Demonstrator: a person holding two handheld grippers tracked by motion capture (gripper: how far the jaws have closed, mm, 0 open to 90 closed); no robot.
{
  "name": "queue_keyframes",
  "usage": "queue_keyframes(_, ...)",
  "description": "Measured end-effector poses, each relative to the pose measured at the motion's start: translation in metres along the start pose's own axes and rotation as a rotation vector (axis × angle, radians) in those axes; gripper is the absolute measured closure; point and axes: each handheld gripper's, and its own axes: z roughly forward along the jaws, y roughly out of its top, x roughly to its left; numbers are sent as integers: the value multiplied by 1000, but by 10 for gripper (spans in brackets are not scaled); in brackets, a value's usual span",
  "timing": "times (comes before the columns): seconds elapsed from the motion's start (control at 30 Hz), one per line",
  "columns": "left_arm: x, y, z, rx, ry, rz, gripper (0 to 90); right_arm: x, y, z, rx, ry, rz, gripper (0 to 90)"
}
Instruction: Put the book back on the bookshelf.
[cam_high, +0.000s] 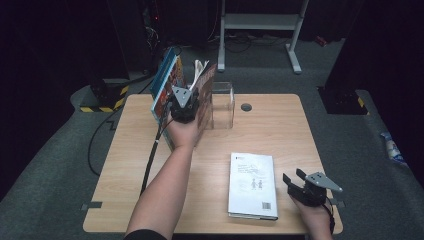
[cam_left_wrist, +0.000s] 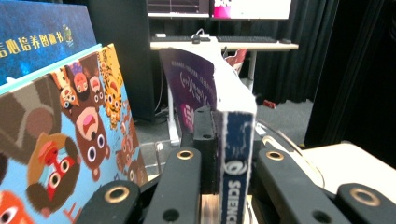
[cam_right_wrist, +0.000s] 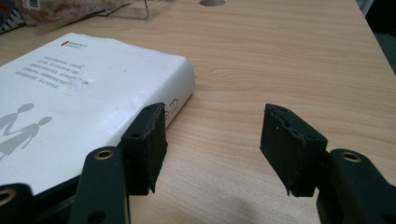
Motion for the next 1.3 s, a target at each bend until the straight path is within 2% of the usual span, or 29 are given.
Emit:
queue_keyframes(0.1, 2, 0, -3, 16, -18, -5, 826, 1, 1, 0, -3, 4, 0, 403)
queue_keyframes(0.17, 3, 1, -6, 23, -19, 8, 822, 2, 1, 0, -2, 6, -1, 403)
queue_keyframes(0.4, 9, 2, -13, 63, -52, 14, 779, 1, 0, 0, 0, 1, 1, 400)
queue_keyframes(0.47, 10, 3, -15, 72, -50, 35, 770, 0, 0, 0, 2, -2, 3, 400)
queue_keyframes(0.67, 13, 5, -18, 72, -49, 37, 749, 2, 1, 0, -1, 0, -7, 399)
queue_keyframes(0.97, 18, 12, -22, 103, -53, 37, 739, 3, 1, -1, -5, 5, -1, 399)
queue_keyframes(1.1, 16, 14, -23, 118, -41, 50, 804, 4, 1, 0, -1, 7, 0, 399)
queue_keyframes(1.17, 15, 15, -22, 119, -47, 39, 834, 4, 1, 1, -2, 8, -3, 399)
queue_keyframes(1.23, 11, 16, -21, 121, -38, 58, 839, 5, 1, 1, -2, 9, -3, 399)
queue_keyframes(1.3, 8, 16, -19, 115, -40, 50, 841, 4, 1, 1, -3, 8, -3, 399)
